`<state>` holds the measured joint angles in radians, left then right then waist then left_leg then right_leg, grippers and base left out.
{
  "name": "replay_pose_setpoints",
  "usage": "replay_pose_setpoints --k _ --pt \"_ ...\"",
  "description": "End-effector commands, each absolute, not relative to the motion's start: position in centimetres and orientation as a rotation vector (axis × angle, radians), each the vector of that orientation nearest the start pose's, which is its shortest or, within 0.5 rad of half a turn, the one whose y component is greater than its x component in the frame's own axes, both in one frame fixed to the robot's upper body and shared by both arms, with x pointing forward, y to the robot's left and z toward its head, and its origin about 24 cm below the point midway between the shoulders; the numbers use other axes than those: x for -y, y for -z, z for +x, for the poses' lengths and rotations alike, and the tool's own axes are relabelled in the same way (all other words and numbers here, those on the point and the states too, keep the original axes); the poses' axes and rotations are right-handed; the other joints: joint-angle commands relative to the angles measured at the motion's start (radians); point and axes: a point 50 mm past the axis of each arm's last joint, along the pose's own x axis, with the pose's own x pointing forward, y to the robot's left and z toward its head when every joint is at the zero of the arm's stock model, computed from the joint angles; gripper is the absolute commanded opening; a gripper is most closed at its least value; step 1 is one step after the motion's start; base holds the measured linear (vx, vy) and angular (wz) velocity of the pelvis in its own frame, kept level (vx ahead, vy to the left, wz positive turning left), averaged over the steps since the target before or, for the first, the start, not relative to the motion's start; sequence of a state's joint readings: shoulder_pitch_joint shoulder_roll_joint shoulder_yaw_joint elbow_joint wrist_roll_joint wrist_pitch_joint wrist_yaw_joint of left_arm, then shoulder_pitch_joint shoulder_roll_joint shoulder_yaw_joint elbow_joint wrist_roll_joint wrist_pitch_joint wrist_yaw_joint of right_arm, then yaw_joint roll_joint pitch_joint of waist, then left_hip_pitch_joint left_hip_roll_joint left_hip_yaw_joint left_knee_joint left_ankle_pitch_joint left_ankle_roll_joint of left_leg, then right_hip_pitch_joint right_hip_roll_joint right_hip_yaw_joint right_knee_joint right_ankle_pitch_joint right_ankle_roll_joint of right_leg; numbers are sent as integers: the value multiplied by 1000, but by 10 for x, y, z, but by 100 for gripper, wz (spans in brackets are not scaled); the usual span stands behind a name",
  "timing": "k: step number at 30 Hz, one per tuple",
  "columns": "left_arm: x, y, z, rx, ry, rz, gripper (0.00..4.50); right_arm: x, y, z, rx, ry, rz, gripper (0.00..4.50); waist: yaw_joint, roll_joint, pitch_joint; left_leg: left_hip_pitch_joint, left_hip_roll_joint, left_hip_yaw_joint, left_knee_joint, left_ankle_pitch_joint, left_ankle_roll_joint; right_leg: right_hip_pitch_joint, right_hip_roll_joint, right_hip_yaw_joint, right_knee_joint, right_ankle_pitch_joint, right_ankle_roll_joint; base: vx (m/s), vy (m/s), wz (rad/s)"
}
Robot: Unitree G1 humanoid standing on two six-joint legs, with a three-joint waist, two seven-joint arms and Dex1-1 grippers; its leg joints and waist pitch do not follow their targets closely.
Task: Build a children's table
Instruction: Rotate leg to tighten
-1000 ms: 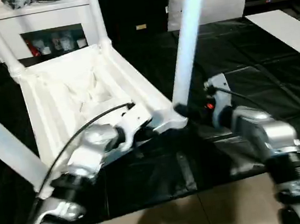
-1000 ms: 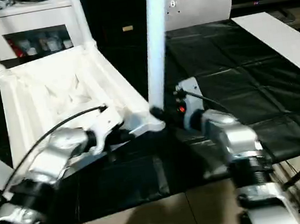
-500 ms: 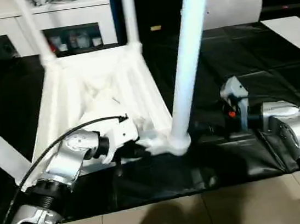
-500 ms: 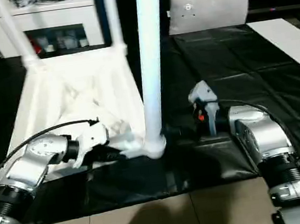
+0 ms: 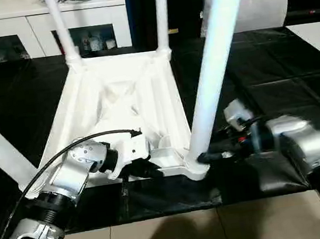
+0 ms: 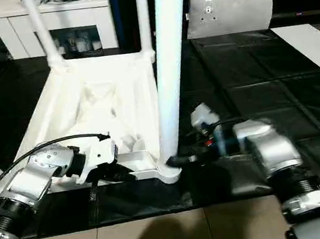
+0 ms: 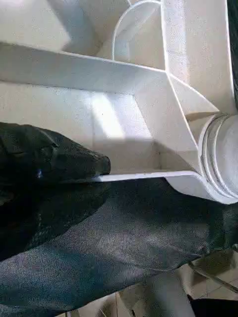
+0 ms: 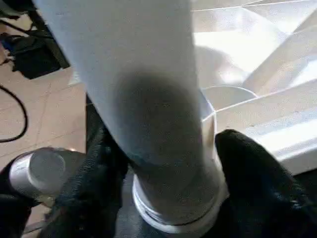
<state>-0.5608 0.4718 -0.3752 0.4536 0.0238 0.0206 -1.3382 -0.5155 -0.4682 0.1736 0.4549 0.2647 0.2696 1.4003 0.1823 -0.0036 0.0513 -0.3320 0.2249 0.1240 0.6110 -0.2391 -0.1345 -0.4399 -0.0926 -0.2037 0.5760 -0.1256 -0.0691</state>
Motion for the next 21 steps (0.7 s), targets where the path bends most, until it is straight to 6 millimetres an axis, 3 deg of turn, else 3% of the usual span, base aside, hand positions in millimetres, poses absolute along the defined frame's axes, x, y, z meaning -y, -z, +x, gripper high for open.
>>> replay_pose_setpoints --k 1,3,7,14,17,19,20,21 --pt "-127 -68 297 -402 1610 644 0 165 -77 305 -374 -1422 -73 266 -5 -8 -85 -24 -2 32 -59 -27 76 94 -51 57 -76 -405 43 0 0 0" --pt "-128 -68 297 -405 1609 645 0 162 -76 305 -365 -1427 -60 266 -6 -8 -84 -24 -4 33 -58 -31 75 94 -51 56 -77 -410 45 0 0 0" --pt "-128 -68 298 -405 1600 636 0 156 -75 302 -369 -1467 -32 216 -6 -9 -84 -25 -4 32 -58 -30 72 94 -49 54 -79 -415 55 0 0 0" --pt "-122 -69 299 -408 1528 527 0 150 -74 295 -368 -1458 43 207 -6 -7 -85 -27 -2 31 -59 -5 70 97 -49 59 -72 -383 46 0 0 0" --pt "-112 -71 308 -407 1386 438 0 136 -73 299 -375 -1287 42 207 -7 -4 -82 -24 -2 29 -60 -4 54 94 -50 56 -79 -393 49 0 0 0" --pt "-103 -73 314 -386 1303 376 0 129 -72 307 -383 -1126 77 207 -23 -6 -78 -23 -14 33 -58 -54 36 94 -46 41 -97 -463 88 0 0 0" --pt "-103 -73 314 -386 1303 376 0 129 -72 307 -383 -1126 77 206 -23 -6 -78 -23 -14 33 -58 -54 36 94 -46 41 -97 -463 88 0 0 0" --pt "-94 -75 320 -373 1221 304 0 122 -71 316 -397 -955 119 206 -31 -8 -78 -24 -21 35 -52 -82 39 94 -41 28 -109 -498 124 0 0 0"
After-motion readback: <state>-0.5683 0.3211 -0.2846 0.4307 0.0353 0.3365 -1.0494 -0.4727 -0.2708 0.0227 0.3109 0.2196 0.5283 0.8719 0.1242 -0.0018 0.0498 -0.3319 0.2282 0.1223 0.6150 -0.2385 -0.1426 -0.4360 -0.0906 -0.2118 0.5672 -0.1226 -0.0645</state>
